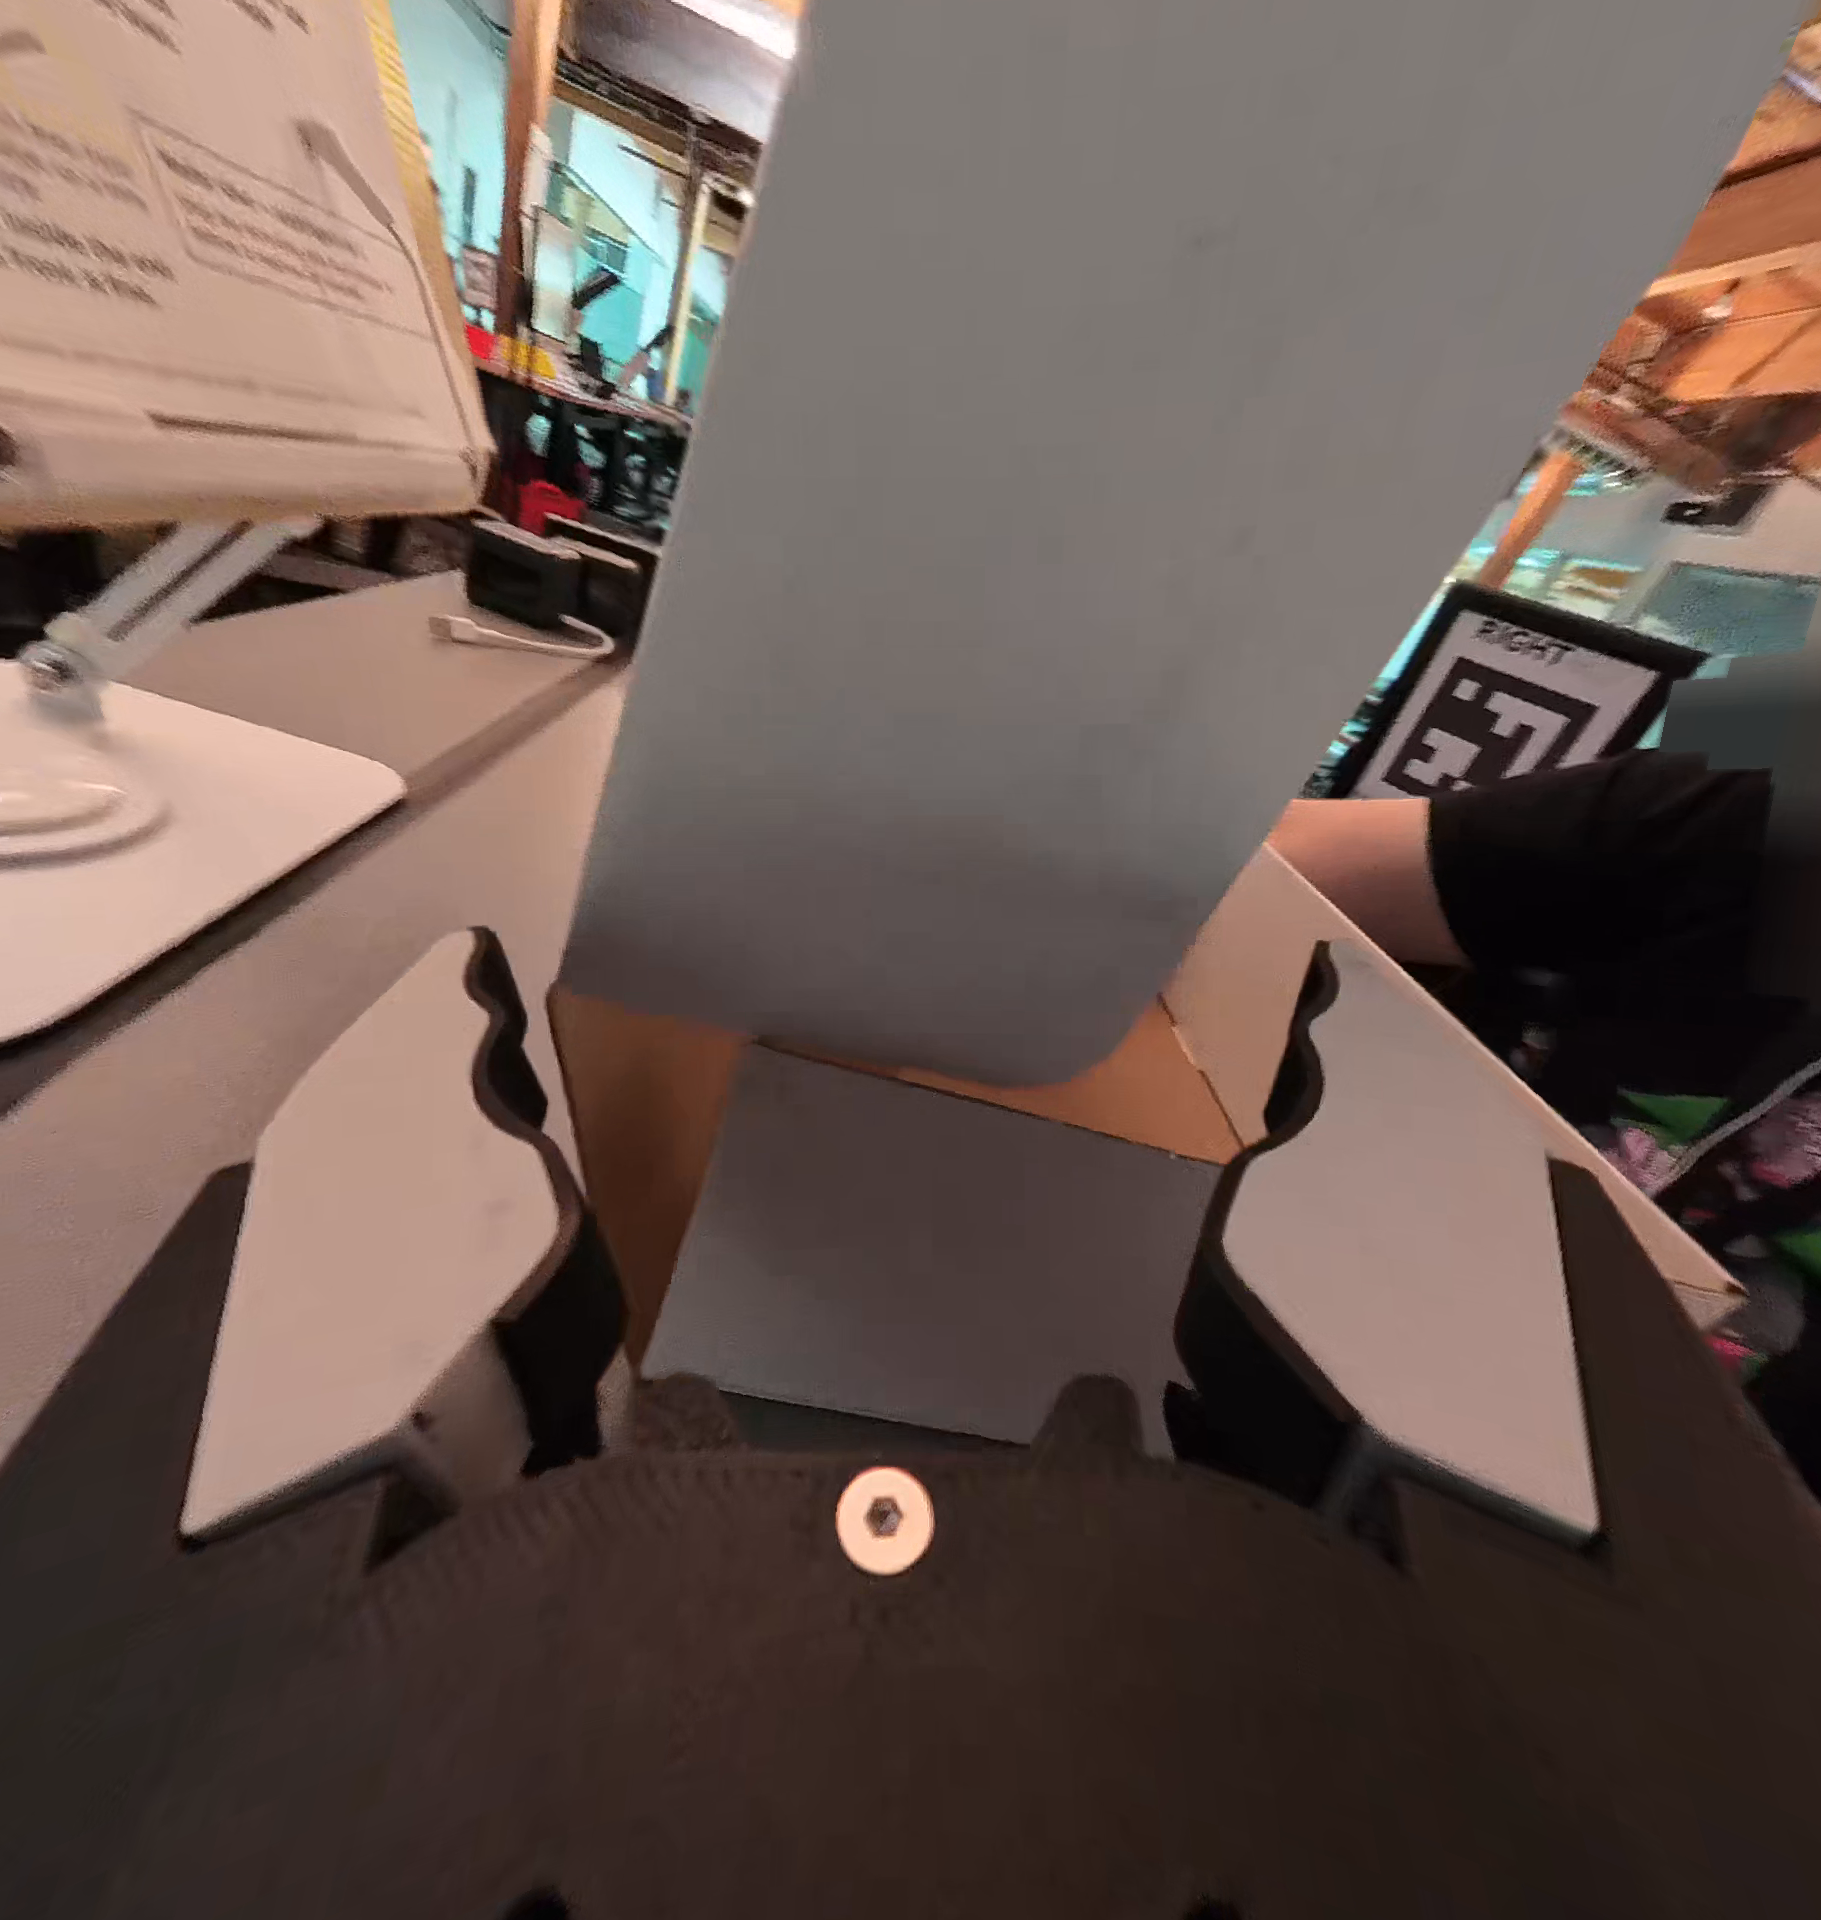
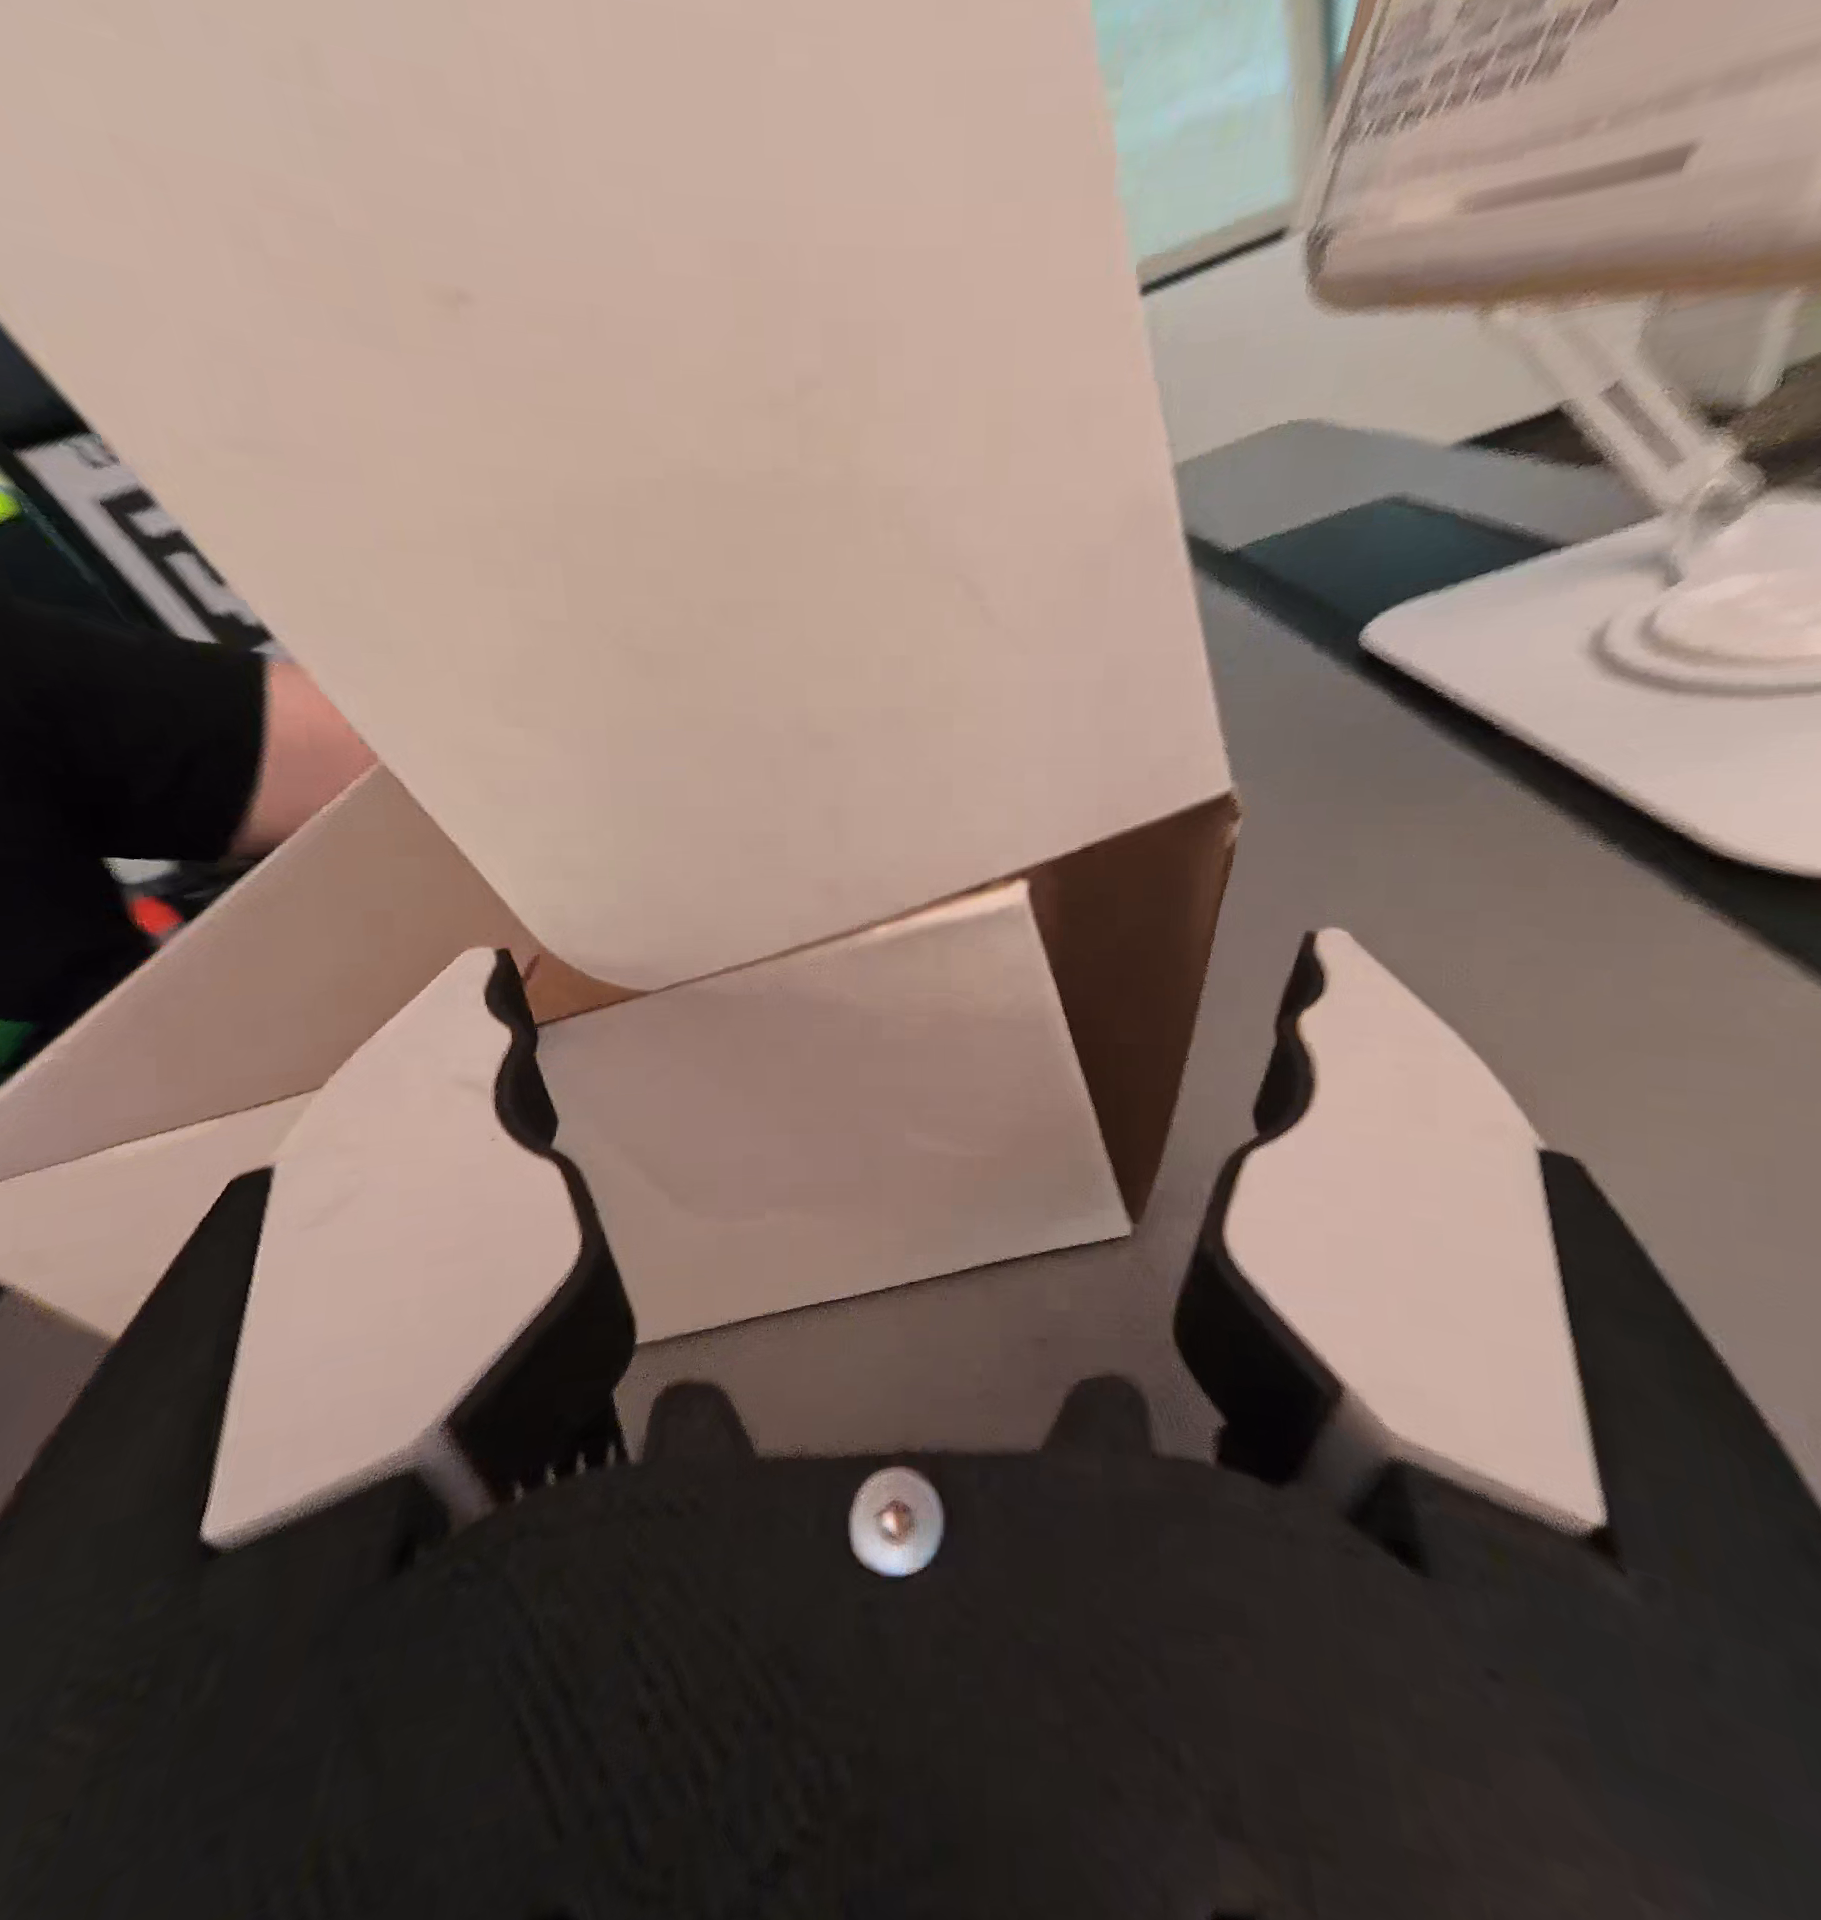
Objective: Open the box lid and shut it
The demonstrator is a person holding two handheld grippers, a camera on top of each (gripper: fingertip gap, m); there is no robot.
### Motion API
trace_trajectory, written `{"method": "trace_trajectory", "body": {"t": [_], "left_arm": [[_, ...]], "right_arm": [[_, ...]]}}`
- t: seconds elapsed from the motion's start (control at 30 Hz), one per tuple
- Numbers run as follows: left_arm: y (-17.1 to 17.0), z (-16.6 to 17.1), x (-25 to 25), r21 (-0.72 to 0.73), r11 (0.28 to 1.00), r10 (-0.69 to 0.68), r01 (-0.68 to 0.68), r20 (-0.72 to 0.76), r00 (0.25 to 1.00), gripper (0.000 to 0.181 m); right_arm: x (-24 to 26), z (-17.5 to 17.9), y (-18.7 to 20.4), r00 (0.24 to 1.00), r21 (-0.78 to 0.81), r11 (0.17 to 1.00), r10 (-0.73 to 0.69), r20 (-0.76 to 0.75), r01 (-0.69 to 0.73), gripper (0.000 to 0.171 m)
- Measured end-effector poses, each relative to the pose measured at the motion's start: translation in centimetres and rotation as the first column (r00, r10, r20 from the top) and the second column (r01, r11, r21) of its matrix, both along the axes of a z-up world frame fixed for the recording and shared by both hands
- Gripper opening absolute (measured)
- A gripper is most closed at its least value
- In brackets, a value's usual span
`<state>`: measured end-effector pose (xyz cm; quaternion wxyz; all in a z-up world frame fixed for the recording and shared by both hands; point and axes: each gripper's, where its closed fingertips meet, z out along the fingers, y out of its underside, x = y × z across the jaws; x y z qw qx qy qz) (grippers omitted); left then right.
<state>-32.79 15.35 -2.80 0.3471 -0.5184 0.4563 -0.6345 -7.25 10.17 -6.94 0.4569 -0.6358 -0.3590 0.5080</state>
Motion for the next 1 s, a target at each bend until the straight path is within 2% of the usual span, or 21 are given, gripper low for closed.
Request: {"method": "trace_trajectory", "body": {"t": [0.07,0.27,0.63,1.0], "left_arm": [[-0.1,-0.5,0.3,-0.015,1.0,-0.016,0.016,-0.009,1.0,0.137],[-0.5,-1.1,1.3,-0.018,0.998,-0.052,0.052,-0.036,0.998,0.14],[-0.6,-2.0,2.4,0.018,0.999,-0.032,0.033,-0.05,0.998,0.132],[-1.1,-2.0,2.2,0.01,0.999,-0.031,0.031,-0.023,0.999,0.13]], "right_arm": [[-0.6,-0.4,-0.2,0.998,-0.049,0.997,0.053,-0.018,-0.054,0.135],[-1.6,-0.2,-0.6,0.994,-0.054,0.993,0.104,-0.037,-0.106,0.134],[-2.0,-0.3,-0.8,0.996,-0.037,0.996,0.083,0.009,-0.083,0.127],[-1.3,0.2,-1.5,0.998,-0.013,1.0,0.008,-0.058,-0.009,0.128]]}}
